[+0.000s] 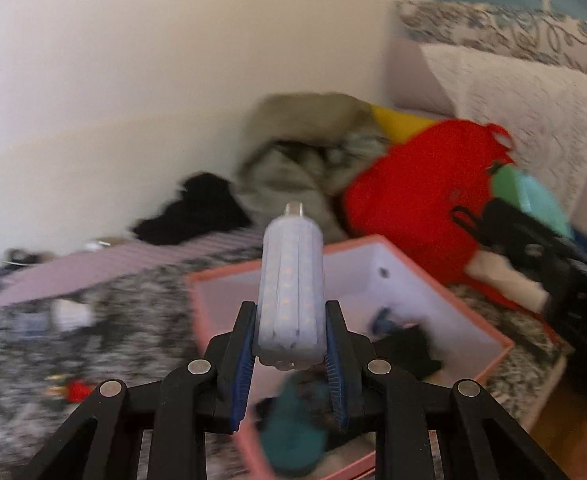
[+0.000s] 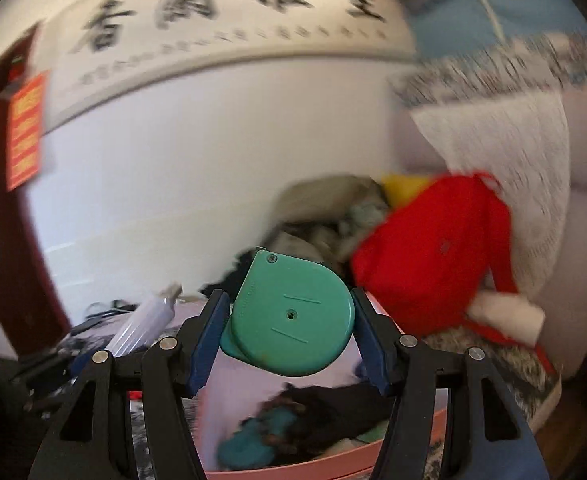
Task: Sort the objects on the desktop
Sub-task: 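Carry the tape measure and corn bulb over the pink box and release both, then grasp the white lid with the right gripper while the left gripper grasps the clear container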
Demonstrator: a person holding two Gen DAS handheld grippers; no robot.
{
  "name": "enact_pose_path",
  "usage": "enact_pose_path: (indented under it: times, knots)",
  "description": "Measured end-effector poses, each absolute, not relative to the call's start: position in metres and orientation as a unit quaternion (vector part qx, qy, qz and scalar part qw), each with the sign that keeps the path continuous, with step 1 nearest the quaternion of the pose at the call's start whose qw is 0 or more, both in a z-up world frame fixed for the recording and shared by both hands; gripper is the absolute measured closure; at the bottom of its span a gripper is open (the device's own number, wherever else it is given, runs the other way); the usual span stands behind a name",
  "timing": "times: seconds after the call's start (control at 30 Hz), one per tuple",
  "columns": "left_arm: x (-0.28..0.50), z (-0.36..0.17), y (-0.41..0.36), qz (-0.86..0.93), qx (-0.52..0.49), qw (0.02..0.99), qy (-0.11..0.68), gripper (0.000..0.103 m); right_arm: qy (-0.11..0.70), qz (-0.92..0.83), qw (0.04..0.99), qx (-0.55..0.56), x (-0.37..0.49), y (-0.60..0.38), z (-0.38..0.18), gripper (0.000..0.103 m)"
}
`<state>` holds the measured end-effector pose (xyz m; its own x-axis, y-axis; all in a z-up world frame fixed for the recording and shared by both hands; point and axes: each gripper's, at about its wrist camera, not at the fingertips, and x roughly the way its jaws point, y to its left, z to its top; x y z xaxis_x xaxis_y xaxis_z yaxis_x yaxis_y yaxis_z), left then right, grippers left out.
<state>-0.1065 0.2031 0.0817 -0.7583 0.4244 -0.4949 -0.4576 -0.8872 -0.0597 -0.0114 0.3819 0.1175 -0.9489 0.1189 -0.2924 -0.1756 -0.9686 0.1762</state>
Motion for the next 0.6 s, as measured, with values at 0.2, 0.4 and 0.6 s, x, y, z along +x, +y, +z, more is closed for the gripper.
enact_pose_path:
  times: [0.2, 0.4, 0.6]
  knots:
    - [-0.146, 0.040, 0.199, 0.930, -0.313, 0.189, 0.031, 0.027, 0.114, 0.939, 0.128, -0.298, -0.110, 0.430, 0.041, 0.026]
    - [-0.153, 0.041, 0.127, 0.936, -0.327, 0.126, -0.029, 0.023, 0.161, 0.948, 0.096, -0.259, -0.100, 0.433, 0.050, 0.013]
    - [-0.141, 0.027, 0.048, 0.937, -0.343, 0.047, -0.046, 0.023, 0.152, 0.961, 0.006, -0.230, -0.095, 0.351, 0.060, 0.011]
